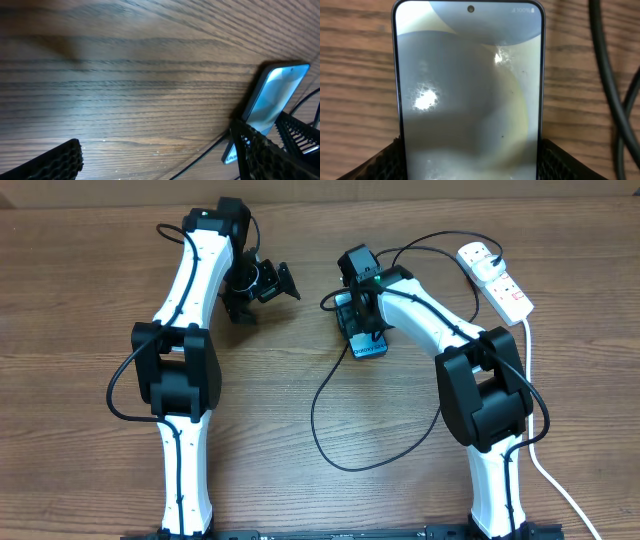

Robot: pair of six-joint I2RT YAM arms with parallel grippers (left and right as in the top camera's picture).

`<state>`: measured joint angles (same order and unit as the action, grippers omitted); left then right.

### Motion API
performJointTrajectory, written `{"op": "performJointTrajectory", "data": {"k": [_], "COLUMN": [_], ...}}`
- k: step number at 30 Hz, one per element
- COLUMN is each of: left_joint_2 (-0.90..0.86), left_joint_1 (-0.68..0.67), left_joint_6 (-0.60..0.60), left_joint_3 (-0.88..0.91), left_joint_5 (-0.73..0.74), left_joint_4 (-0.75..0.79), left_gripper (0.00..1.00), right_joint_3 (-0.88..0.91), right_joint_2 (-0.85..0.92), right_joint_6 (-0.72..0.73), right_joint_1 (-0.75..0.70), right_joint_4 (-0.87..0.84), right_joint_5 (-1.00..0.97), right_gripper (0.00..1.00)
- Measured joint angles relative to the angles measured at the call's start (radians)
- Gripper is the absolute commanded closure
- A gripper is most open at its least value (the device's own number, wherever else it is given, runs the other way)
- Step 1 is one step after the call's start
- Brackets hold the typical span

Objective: Plug charger to phone and switch on socket

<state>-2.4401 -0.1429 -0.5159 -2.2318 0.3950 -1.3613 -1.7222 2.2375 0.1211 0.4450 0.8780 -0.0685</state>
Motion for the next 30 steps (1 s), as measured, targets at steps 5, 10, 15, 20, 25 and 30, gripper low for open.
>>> {"op": "performJointTrajectory", "data": {"k": [5,10,15,20,25,30], "left_joint_2": [0.000,0.000,0.000,0.000,0.000,0.000], "left_joint_1": [-0.021,-0.027,-0.013,0.011,0.020,0.006], "left_joint_6": [0.000,0.000,-0.008,-0.008,-0.009,-0.059], "left_joint_3": [0.000,0.000,0.000,0.000,0.000,0.000], "left_joint_5": [0.002,0.039,0.071,0.161,0.261,0.327], "left_joint_4": [0.000,0.005,0.005,0.030,0.042,0.041], "left_gripper": [0.00,0.00,0.00,0.00,0.00,0.16], "right_joint_3": [-0.136,-0.232,-0.232,-0.232,-0.232,-0.232], "right_joint_2": [0.019,0.019,0.019,0.019,0.019,0.019], "right_joint_6": [0.015,0.053,0.076,0.098,0.156,0.248], "right_joint_1": [0.000,0.000,-0.005,-0.006,-0.007,-0.007], "right_joint_4": [0.130,0.204,0.275,0.313,0.266,0.215], "right_joint_5": [0.111,0.273,0.441,0.527,0.612,0.690], "right_gripper": [0.49,0.50,0.50,0.50,0.50,0.51]}}
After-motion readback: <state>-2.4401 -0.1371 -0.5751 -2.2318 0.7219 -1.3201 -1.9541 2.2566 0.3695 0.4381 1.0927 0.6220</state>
